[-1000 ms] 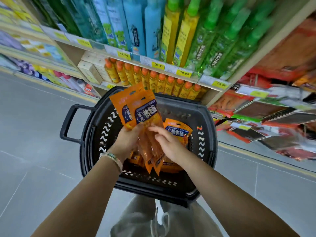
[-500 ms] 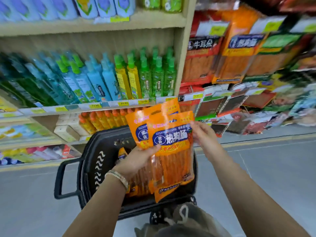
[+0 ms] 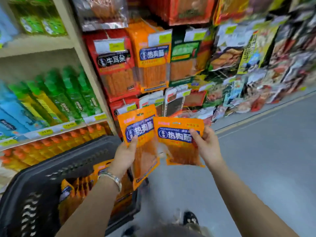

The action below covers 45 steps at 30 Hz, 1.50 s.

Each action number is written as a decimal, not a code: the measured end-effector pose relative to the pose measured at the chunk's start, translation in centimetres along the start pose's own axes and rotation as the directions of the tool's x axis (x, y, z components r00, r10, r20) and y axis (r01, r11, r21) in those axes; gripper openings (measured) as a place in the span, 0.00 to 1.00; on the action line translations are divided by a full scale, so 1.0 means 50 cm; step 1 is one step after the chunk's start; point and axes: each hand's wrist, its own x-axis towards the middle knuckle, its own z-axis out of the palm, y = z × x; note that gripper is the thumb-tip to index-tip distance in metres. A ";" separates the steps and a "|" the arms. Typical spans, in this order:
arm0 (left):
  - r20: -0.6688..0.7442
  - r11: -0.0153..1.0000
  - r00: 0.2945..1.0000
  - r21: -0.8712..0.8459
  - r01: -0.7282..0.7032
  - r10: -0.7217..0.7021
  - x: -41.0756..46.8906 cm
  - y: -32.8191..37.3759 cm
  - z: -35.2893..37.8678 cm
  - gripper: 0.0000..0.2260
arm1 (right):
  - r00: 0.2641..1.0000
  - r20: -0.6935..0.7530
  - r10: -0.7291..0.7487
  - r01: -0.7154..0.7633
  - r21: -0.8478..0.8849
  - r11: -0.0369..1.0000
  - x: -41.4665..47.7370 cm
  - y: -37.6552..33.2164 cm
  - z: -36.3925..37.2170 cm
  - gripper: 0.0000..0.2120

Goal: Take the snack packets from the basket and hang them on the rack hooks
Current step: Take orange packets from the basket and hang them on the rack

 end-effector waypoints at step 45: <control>-0.466 0.603 0.699 -0.364 -0.710 0.542 0.315 0.753 -0.155 0.05 | 0.792 0.069 -0.607 0.537 0.396 0.745 0.737 -0.733 0.162 0.07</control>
